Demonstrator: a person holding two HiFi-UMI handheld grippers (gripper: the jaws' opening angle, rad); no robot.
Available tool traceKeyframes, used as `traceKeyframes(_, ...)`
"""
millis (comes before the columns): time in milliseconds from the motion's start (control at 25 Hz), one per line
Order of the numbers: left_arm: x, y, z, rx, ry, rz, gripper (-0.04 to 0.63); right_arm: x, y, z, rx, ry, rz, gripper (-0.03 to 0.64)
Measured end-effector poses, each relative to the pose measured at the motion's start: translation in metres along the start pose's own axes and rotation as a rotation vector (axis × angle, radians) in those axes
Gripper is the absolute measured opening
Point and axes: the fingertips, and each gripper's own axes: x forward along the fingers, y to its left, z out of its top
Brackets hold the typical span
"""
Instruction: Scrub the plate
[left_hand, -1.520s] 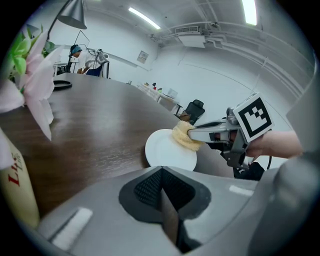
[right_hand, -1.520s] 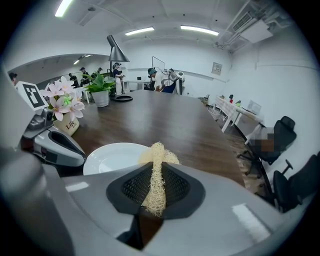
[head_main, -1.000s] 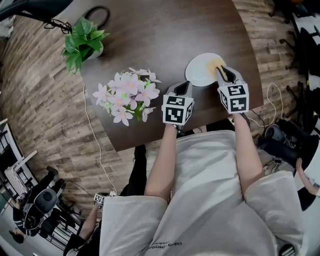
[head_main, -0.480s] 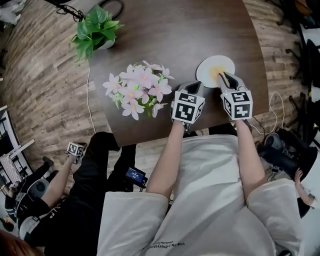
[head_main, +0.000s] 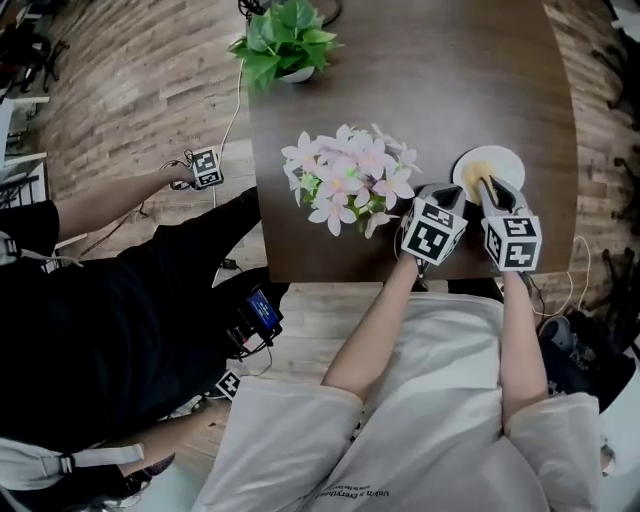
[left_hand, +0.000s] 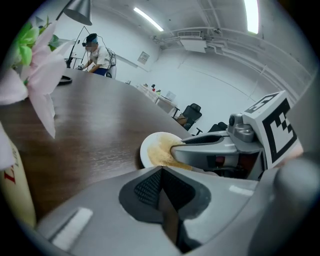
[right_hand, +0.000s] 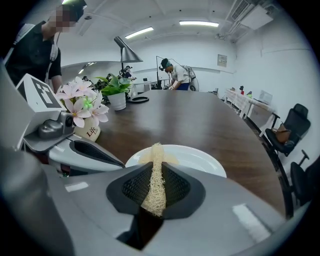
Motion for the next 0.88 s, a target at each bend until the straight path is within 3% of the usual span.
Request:
traceKeyframes(320, -0.006, -0.002, 0.001, -0.042, -0.009, -0.025, 0.000, 0.006, 0.010, 0.006, -0.012, 0.008, 0.023, 0.072)
traceKeyframes(560, -0.009, 0.000, 0.004, -0.061, -0.038, -0.036, 0.000, 0.005, 0.017, 0.022, 0.069, -0.036, 0.071, 0.072)
traceKeyframes(880, -0.008, -0.001, 0.003, -0.042, -0.038, -0.047, 0.000, -0.011, -0.001, 0.019, 0.103, -0.070, 0.017, 0.072)
